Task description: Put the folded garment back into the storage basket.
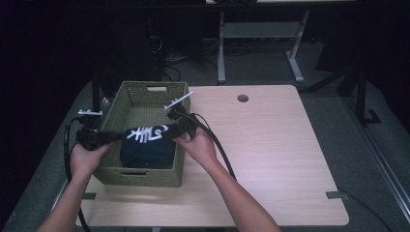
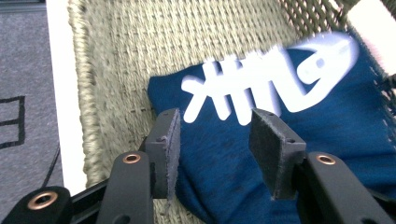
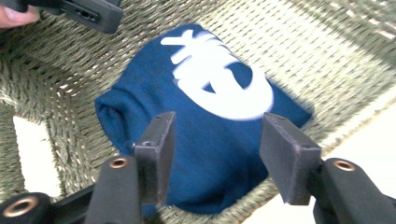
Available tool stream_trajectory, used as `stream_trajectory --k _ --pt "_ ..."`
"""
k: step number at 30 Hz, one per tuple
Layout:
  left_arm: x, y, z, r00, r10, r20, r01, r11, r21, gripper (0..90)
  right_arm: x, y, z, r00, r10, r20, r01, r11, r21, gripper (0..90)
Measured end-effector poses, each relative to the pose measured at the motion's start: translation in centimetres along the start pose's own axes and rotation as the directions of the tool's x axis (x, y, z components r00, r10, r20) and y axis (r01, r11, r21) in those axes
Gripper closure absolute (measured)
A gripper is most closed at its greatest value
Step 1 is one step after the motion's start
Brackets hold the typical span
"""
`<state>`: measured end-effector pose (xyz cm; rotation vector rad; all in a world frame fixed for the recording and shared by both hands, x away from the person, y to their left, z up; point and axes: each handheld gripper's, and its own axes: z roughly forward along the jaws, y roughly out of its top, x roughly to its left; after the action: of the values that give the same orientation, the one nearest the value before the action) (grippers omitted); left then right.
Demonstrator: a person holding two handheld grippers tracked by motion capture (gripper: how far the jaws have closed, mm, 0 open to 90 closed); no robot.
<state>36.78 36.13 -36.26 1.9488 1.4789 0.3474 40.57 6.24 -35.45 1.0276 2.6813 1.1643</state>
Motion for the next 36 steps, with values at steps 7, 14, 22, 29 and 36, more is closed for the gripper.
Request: stream_trajectory --k 7,14,22,29,36 --pt "-0.2 0.0 -0.3 0.9999 0.003 0.011 -0.003 0.9996 -0.027 52.3 -1.2 0.0 -1.5 0.9972 0.046 -0.059 -0.048 0.998 -0.040 43.8" --pt "-1.4 0.4 -1.0 0.9986 0.030 0.044 -0.027 0.9975 -0.066 51.4 -2.6 -0.5 -3.9 0.9895 0.085 -0.117 -0.097 0.991 -0.097 43.4" --pt "-2.4 0.5 -1.4 0.9967 0.038 0.072 -0.031 0.9946 -0.099 50.4 -3.8 -1.4 -5.4 0.9813 0.094 -0.168 -0.116 0.986 -0.123 43.0" --pt "-4.2 1.2 -1.7 0.9896 0.065 0.129 -0.049 0.9914 -0.121 48.3 -4.7 -2.2 -6.5 0.9758 0.097 -0.196 -0.127 0.981 -0.148 42.0" --pt "-6.2 2.3 -1.9 0.9833 0.106 0.148 -0.087 0.9876 -0.131 46.2 -5.8 -2.9 -8.1 0.9725 0.106 -0.207 -0.143 0.974 -0.173 41.7"
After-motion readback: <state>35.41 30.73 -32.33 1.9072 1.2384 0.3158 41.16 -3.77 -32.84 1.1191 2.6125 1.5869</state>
